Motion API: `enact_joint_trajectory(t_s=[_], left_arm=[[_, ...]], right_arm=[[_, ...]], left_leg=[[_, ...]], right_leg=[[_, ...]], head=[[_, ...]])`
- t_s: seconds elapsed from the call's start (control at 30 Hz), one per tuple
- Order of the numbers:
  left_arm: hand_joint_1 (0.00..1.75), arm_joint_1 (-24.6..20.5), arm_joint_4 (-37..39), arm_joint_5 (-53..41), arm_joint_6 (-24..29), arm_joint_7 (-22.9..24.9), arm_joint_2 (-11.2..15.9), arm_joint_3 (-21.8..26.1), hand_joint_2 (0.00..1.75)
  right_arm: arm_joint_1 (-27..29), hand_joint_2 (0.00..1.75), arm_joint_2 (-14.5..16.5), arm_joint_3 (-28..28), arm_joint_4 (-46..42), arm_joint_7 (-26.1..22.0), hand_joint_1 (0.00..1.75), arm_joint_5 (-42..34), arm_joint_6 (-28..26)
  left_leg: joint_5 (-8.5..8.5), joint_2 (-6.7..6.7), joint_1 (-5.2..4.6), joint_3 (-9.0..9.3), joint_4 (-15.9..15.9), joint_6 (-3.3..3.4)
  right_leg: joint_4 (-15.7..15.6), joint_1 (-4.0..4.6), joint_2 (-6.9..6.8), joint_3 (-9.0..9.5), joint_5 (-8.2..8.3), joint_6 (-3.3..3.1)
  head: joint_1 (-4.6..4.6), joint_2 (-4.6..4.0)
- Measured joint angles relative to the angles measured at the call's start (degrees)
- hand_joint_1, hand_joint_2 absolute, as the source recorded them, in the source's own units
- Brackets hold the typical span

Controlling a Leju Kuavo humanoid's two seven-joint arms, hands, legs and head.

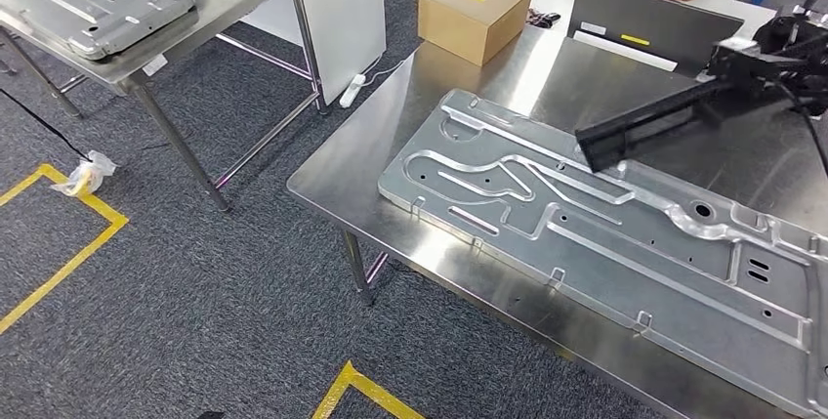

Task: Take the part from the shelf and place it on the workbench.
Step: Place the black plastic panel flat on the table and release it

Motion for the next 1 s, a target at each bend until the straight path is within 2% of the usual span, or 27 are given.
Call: enact_joint_trajectory(t_s=[0.07, 0.13, 0.3, 0.4, 0.47, 0.6, 0.7, 0.77, 0.87, 0.9, 0.93, 1.0], left_arm=[[0.0, 0.1, 0.0, -0.5, 0.4, -0.5, -0.1, 0.0, 0.0], [0.0, 0.3, 0.0, -0.8, 0.6, -0.7, -0.2, 0.0, 0.0], [0.0, 0.3, 0.0, -1.4, 0.7, -0.9, -0.3, 0.0, 0.0], [0.0, 0.3, 0.0, -1.7, 0.7, -0.9, -0.4, 0.0, 0.0], [0.0, 0.4, 0.0, -1.8, 0.7, -0.9, -0.4, 0.0, 0.0], [0.0, 0.4, 0.0, -1.8, 0.8, -1.0, -0.4, 0.0, 0.0], [0.0, 0.4, 0.0, -1.7, 0.8, -0.9, -0.4, 0.0, 0.0], [0.0, 0.4, 0.0, -1.5, 0.8, -0.7, -0.4, 0.1, 0.0], [0.0, 0.3, 0.0, -0.2, 0.6, 0.0, -0.4, 1.1, 0.0], [0.0, 0.2, 0.0, 0.2, 0.6, 0.4, -0.4, 1.5, 0.0], [0.0, 0.1, 0.0, 0.4, 0.7, 0.6, -0.4, 1.8, 0.0], [0.0, 0.0, 0.0, 0.6, 0.9, 1.0, -0.4, 2.3, 0.0]], right_arm=[[2.3, 0.0, -2.5, 0.0, -2.2, 3.1, 0.0, 3.2, -17.2], [4.4, 0.0, -5.0, 0.0, -4.4, 4.3, 0.0, 5.3, -27.4], [10.7, 0.0, -9.5, -2.0, -9.7, 4.9, 0.0, 10.8, -33.1], [16.0, 0.0, -11.5, -6.6, -14.4, 5.3, 0.0, 17.5, -37.6], [18.8, 0.0, -12.1, -10.3, -17.1, 4.6, 0.0, 20.2, -38.5], [22.6, 0.0, -12.9, -16.7, -21.2, 3.1, 0.0, 21.4, -37.2], [24.5, 0.0, -13.1, -20.3, -23.6, 1.2, 0.0, 20.8, -33.4], [24.6, 0.0, -12.9, -22.0, -24.0, -1.0, 0.0, 19.6, -27.8], [21.8, 0.0, -9.8, -22.9, -22.4, -3.1, 0.0, 17.8, -11.0], [20.4, 0.0, -8.0, -22.8, -21.6, -2.3, 0.0, 17.4, -5.5], [19.2, 0.0, -6.2, -22.6, -20.9, -0.8, 0.0, 17.3, -2.2], [17.1, 0.0, -3.0, -21.7, -19.7, 2.1, 0.0, 17.1, 0.4]], left_leg=[[0.0, -0.14, 0.0, -0.01, 0.0, 0.0], [-0.04, -0.19, 0.0, 0.0, 0.0, 0.01], [-0.09, -0.07, 0.01, 0.02, 0.0, 0.02], [-0.08, -0.08, 0.01, 0.02, 0.0, 0.03], [-0.08, -0.07, 0.01, 0.02, 0.0, 0.03], [-0.08, -0.08, 0.01, 0.01, 0.0, 0.02], [-0.08, -0.05, 0.01, 0.01, -0.1, 0.02], [-0.08, -0.07, 0.0, -0.03, -0.1, 0.02], [-0.07, 0.14, -0.04, -0.02, -0.1, 0.01], [-0.05, 0.26, -0.06, 0.0, -0.1, -0.01], [-0.03, 0.34, -0.07, 0.02, -0.2, -0.02], [0.04, 0.46, -0.07, 0.04, -0.1, -0.05]], right_leg=[[0.0, 0.01, -0.14, 0.1, -0.01, 0.0], [-0.1, 0.03, -0.17, 0.2, -0.02, 0.01], [-0.2, 0.06, -0.1, 0.21, -0.01, 0.02], [-0.2, 0.07, -0.11, 0.23, 0.0, 0.03], [-0.2, 0.08, -0.11, 0.22, 0.0, 0.03], [-0.1, 0.09, -0.11, 0.21, 0.0, 0.03], [-0.1, 0.09, -0.1, 0.21, 0.0, 0.03], [-0.1, 0.13, -0.1, 0.25, -0.01, 0.03], [-0.1, 0.16, 0.2, 0.17, 0.03, 0.04], [0.0, 0.15, 0.35, 0.1, 0.05, 0.04], [0.0, 0.11, 0.45, 0.02, 0.08, 0.04], [0.1, 0.04, 0.56, -0.1, 0.12, 0.05]], head=[[0.0, 0.0], [-0.01, 0.0], [-0.01, 0.0], [0.0, 0.0], [0.0, 0.0], [0.0, 0.0], [0.0, 0.0], [0.0, 0.0], [0.01, 0.0], [0.01, 0.0], [0.01, 0.0], [0.01, 0.0]])
